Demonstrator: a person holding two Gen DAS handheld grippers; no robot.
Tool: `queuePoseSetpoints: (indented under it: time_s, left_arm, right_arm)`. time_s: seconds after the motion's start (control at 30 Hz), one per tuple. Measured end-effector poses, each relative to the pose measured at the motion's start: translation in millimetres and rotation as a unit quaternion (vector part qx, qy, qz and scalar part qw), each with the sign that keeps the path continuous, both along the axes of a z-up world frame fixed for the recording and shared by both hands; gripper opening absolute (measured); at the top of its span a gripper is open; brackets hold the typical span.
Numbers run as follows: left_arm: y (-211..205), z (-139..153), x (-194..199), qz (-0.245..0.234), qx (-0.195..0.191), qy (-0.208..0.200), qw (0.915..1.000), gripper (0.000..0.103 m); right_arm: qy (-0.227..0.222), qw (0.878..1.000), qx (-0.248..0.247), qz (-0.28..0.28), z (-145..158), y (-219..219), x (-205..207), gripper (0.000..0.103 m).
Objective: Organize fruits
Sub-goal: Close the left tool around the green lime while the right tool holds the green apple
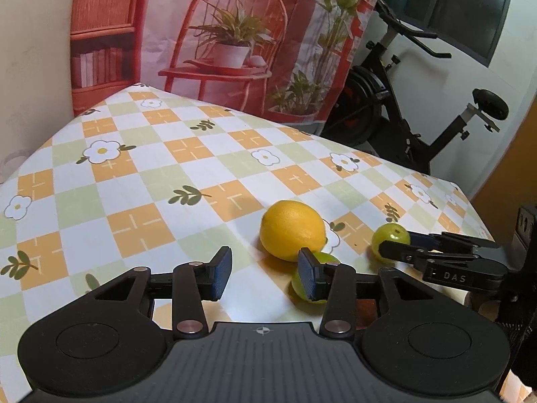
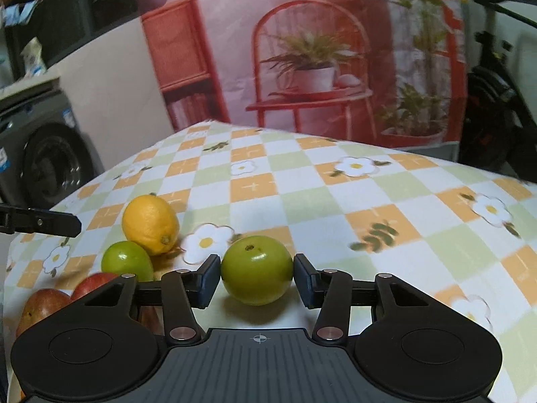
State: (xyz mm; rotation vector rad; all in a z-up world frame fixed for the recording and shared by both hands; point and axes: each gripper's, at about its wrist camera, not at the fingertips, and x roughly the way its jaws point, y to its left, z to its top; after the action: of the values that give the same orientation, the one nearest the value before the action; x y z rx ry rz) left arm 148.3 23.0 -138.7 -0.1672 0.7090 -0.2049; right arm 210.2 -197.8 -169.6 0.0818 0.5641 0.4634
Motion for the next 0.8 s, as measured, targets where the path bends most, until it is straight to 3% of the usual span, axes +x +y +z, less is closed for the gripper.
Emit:
queuePoseSetpoints:
  time_s: [0.23, 0.4, 0.8]
  left_arm:
    - [-12.7, -5.3, 14.4, -0.023, -0.014, 0.024, 0.9994, 0.046]
    - [-24.6, -12.6, 23.3, -0.034, -0.023, 0.035, 0.9985, 0.046]
    - [-38.2, -24.4, 33.7, -0.043, -0.031, 0.051, 0.9973, 0.046]
  right_arm:
    - [-0.023, 0.999, 0.031, -0.027, 3.3, -29.2, -27.1, 0.044]
    - [-0.015, 0.998, 0.045, -0.051, -4.0, -40.9, -32.2, 0.044]
    - [-0.005, 0.997, 0.070, -0.040, -11.5, -45.1, -33.0, 0.044]
